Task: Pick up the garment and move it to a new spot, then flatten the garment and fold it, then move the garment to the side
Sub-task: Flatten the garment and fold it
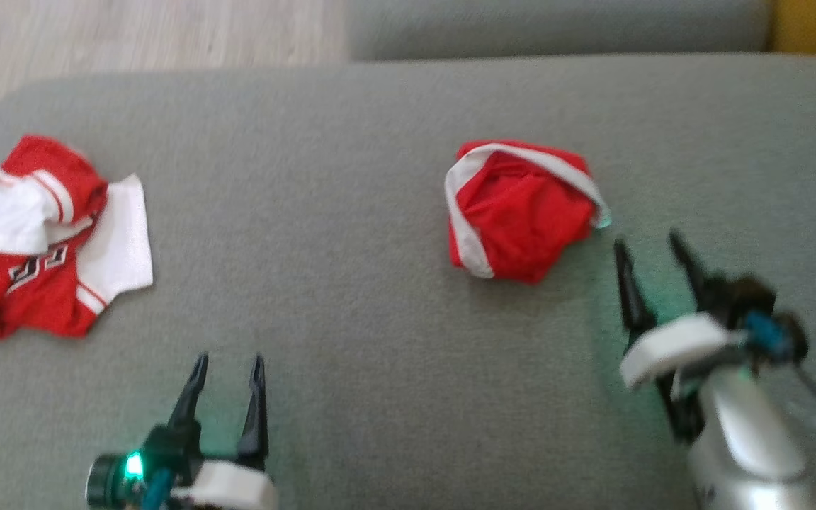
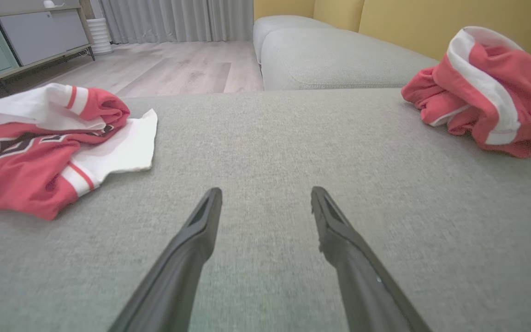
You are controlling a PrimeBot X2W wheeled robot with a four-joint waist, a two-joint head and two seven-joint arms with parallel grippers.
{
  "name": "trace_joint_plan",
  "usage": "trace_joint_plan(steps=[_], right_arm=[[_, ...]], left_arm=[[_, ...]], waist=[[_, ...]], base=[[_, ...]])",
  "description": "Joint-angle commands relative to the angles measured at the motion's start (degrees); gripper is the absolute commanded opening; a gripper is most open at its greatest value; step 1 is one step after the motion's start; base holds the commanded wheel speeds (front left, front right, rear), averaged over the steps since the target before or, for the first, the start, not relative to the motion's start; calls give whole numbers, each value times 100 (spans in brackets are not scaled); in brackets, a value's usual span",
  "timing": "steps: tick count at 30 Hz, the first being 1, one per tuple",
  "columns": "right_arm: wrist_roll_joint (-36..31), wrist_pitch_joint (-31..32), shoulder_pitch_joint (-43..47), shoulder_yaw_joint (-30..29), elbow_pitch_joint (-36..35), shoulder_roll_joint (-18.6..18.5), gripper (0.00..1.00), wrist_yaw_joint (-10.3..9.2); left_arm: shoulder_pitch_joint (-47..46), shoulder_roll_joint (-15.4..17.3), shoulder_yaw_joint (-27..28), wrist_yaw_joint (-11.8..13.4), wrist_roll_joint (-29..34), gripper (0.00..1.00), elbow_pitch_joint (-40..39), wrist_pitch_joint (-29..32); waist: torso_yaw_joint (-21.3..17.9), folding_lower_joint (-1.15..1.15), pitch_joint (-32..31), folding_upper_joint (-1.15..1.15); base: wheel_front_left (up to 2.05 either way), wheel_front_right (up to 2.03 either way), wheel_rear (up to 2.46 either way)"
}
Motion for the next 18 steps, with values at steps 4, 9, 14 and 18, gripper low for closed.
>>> trace_joint_plan(steps=[4,9,14,18], right_arm=[[-373,-23,-631,-110,174,-92,100,-5],[-890,-23,-994,-554,709,-144,100,-5],[-1229,-23,-1217,-896,839,-118,100,-5],[-1396,-23,-1326,-955,782,-91,100,-5]], left_arm=[[-426,-5,89,-69,19,100,-219,-30],[-569,-16,-63,-102,-69,100,-194,-30],[-634,-18,-215,-64,-199,100,-197,-30],[-668,-18,-239,-34,-237,100,-190,-30]], waist=[[365,-1,494,0],[598,-1,739,0],[730,-1,856,0],[765,-1,880,0]], base=[[0,0,0],[0,0,0],[0,0,0],[0,0,0]])
